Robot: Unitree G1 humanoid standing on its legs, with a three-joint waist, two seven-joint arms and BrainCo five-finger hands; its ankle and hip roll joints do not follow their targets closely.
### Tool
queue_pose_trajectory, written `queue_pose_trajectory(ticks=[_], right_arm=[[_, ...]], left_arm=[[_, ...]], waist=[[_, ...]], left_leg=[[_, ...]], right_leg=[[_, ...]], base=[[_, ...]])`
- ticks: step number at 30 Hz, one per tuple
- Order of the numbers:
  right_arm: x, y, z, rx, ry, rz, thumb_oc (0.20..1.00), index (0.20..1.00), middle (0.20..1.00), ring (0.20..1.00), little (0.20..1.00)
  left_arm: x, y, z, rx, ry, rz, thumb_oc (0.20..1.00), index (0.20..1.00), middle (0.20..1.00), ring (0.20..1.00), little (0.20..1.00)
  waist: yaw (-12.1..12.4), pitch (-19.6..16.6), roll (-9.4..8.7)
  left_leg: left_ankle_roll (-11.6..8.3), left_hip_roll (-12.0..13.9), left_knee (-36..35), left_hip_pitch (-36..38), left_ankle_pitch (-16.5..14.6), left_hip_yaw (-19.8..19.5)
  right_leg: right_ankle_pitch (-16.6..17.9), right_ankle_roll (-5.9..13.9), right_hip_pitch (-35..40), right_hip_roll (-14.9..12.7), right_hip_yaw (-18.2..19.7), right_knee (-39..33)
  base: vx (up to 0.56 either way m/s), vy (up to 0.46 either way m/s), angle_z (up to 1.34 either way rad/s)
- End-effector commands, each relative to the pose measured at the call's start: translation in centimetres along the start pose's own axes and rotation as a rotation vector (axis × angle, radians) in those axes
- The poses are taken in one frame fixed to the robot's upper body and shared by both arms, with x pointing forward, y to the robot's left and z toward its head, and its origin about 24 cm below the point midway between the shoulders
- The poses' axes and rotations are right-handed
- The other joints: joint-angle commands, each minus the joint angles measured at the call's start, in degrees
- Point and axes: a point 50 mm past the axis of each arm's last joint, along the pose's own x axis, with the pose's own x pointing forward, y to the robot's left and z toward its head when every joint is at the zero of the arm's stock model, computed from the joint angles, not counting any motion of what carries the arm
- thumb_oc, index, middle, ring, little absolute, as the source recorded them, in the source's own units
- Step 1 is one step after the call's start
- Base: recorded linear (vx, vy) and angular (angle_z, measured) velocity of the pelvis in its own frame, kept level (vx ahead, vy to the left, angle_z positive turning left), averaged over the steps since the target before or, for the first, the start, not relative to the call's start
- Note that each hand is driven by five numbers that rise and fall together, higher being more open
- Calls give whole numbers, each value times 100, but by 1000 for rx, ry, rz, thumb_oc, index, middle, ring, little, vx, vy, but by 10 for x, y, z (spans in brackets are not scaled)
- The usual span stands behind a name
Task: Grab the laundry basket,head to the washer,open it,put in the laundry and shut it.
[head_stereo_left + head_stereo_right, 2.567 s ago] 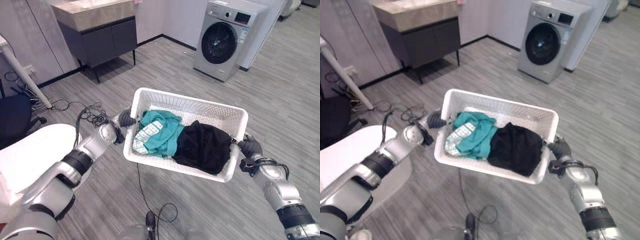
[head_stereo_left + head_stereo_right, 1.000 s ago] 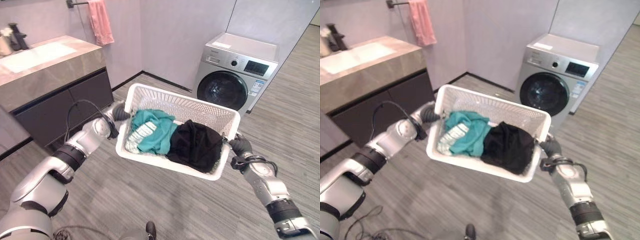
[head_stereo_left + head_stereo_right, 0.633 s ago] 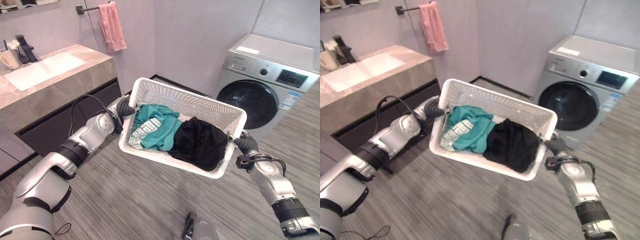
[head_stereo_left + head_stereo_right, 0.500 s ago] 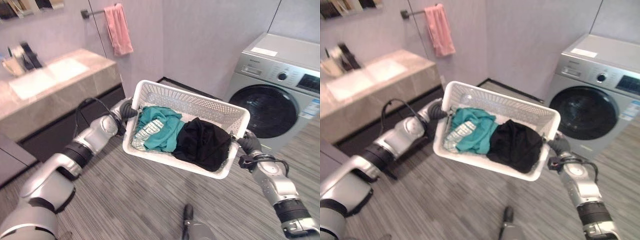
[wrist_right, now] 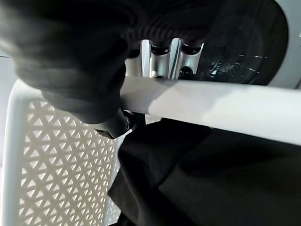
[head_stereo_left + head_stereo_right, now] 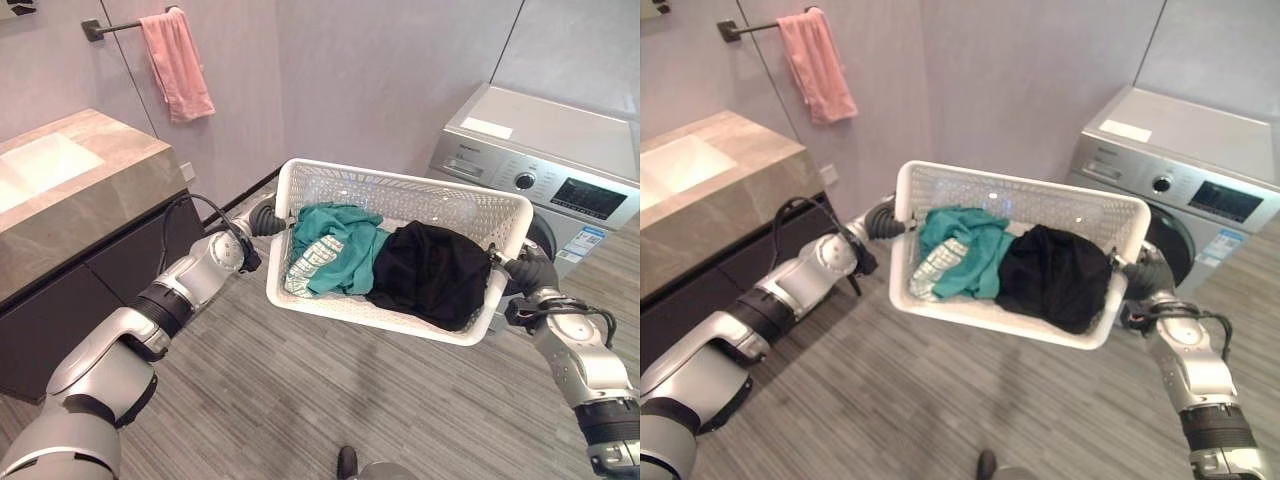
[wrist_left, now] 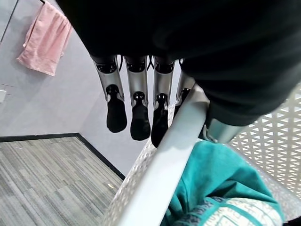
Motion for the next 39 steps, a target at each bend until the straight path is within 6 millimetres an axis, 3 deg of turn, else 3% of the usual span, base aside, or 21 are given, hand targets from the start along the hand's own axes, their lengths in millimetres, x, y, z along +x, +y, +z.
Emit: queue_pose_trajectory(ticks=[1, 2, 3, 4, 6, 11, 13, 16, 19, 23, 24, 28, 30, 31, 32, 33, 34, 35, 36, 37, 39], right_arm=[[-4, 17, 63, -7, -328, 116, 200, 200, 200, 200, 200], [-5, 16, 62, -11, -331, 111, 200, 200, 200, 200, 200], [-6, 16, 61, -7, -327, 114, 200, 200, 200, 200, 200], [-6, 16, 61, -6, -327, 113, 200, 200, 200, 200, 200], [-4, 15, 57, 6, -316, 100, 200, 200, 200, 200, 200], [3, 13, 46, 3, -262, 72, 200, 200, 200, 200, 200], [8, 16, 42, -23, -233, 82, 200, 200, 200, 200, 200], [14, 19, 44, -28, -226, 91, 200, 200, 200, 200, 200], [19, 22, 46, -18, -227, 94, 200, 200, 200, 200, 200], [23, 21, 53, -29, -246, 83, 200, 200, 200, 200, 200], [27, 24, 51, -27, -236, 83, 200, 200, 200, 200, 200], [32, 31, 46, -38, -198, 113, 200, 200, 200, 200, 200], [34, 32, 43, -43, -178, 123, 200, 200, 200, 200, 200], [34, 32, 43, -43, -177, 124, 200, 200, 200, 200, 200], [36, 35, 43, -35, -178, 133, 200, 200, 200, 200, 200], [36, 35, 44, -35, -178, 134, 200, 200, 200, 200, 200], [39, 40, 46, -34, -180, 150, 200, 200, 200, 200, 200], [41, 41, 47, -38, -182, 148, 200, 200, 200, 200, 200], [41, 41, 48, -37, -183, 148, 200, 200, 200, 200, 200], [41, 39, 49, -36, -184, 139, 200, 200, 200, 200, 200], [40, 38, 48, -28, -184, 127, 200, 200, 200, 200, 200]], left_arm=[[9, 19, 89, 0, -371, 51, 200, 200, 200, 200, 200], [10, 18, 93, -5, -383, 57, 200, 200, 200, 200, 200], [11, 17, 93, -2, -382, 60, 200, 200, 200, 200, 200], [11, 17, 93, -1, -383, 60, 200, 200, 200, 200, 200], [12, 17, 99, 4, -405, 66, 200, 200, 200, 200, 200], [14, 11, 108, -6, -429, 50, 200, 200, 200, 200, 200], [14, 8, 108, 1, -427, 38, 200, 200, 200, 200, 200], [14, 10, 106, -3, -421, 43, 200, 200, 200, 200, 200], [15, 3, 110, -24, -429, 19, 200, 200, 200, 200, 200], [18, -2, 110, -11, -420, 11, 200, 200, 200, 200, 200], [19, 1, 102, 16, -392, 19, 200, 200, 200, 200, 200], [19, 7, 95, 49, -370, 33, 200, 200, 200, 200, 200], [18, 10, 94, 35, -372, 33, 200, 200, 200, 200, 200], [18, 10, 94, 34, -372, 33, 200, 200, 200, 200, 200], [17, 10, 93, 17, -372, 35, 200, 200, 200, 200, 200], [17, 10, 92, 16, -371, 37, 200, 200, 200, 200, 200], [17, 12, 92, 7, -367, 37, 200, 200, 200, 200, 200], [17, 16, 90, 9, -358, 41, 200, 200, 200, 200, 200], [17, 17, 90, 10, -358, 42, 200, 200, 200, 200, 200], [15, 23, 90, 11, -357, 50, 200, 200, 200, 200, 200], [14, 25, 92, 3, -361, 53, 200, 200, 200, 200, 200]], waist=[[14, -341, -49], [126, -275, -75], [158, -254, -95], [147, -263, -116], [214, -235, -81], [275, -426, 80], [269, -362, 147], [250, -318, 193], [166, -276, 304], [106, -239, 363], [135, -282, 325], [228, -450, 184], [238, -566, 154], [233, -570, 174], [232, -568, 195], [209, -572, 211], [270, -495, 123], [313, -412, 45], [288, -408, 60], [355, -263, -61], [369, -128, -113]], left_leg=[[322, 407, -85, -35, 802, 743], [377, -395, -256, -349, 212, 401], [411, -748, -421, -491, 49, 210], [426, -777, -441, -510, 85, 204], [393, -1266, -852, -751, 103, 25], [556, -1405, -1815, -134, 210, -240], [648, -1377, -2049, 55, 286, -312], [692, -1391, -2300, 216, 369, -350], [709, -1290, -2457, 263, 394, -451], [686, -1205, -2327, 270, 224, -677], [609, -1105, -2299, 434, 82, -692], [459, -946, -2322, 706, -76, -613], [311, -547, -2120, 832, -35, -649], [296, -519, -2108, 829, -50, -652], [186, -259, -1690, 735, 337, -655], [169, -235, -1646, 699, 318, -679], [273, -92, -527, 258, 899, -667], [378, -30, 209, -129, 1157, -725], [371, -14, 326, -214, 1124, -771], [530, 109, 1524, -779, 1377, -710], [471, 312, 2258, -1181, 1532, -596]], right_leg=[[-508, 717, 312, -437, -172, -349], [-447, 769, 274, -518, -154, -380], [-424, 802, 252, -538, -181, -375], [-411, 807, 233, -565, -194, -377], [-341, 882, 228, -514, -191, -433], [-407, 917, 271, -417, -167, -167], [-522, 973, -32, -478, -104, 575], [-583, 1078, -296, -558, 67, 941], [-452, 1140, -609, -736, 495, 852], [39, 1273, -864, -1363, 956, 331], [314, 1406, -796, -1703, 723, 48], [251, 1492, -489, -1753, 302, -81], [-4, 1403, -429, -1474, 312, 130], [-35, 1388, -444, -1449, 307, 170], [-270, 1221, -390, -1193, 258, 325], [-282, 1205, -401, -1174, 237, 340], [-436, 963, -202, -995, 201, 355], [-503, 815, -82, -889, 186, 346], [-498, 807, -97, -871, 163, 349], [-614, 542, 95, -687, 154, 305], [-728, 396, 301, -490, 157, 262]], base=[[-103, 8, 44], [-66, 37, 36], [-78, 35, 17], [-55, 15, -15], [-50, 20, -9], [49, 33, -25], [6, 38, -19], [3, 5, -11], [-4, -93, -11], [107, -239, 12], [314, -453, 45], [283, -380, 14], [242, -376, -9], [198, -405, 5], [123, -278, -7], [199, -568, -14], [88, -481, -16], [72, -469, -3], [42, -494, -21], [51, -464, -35], [116, -428, -27]])
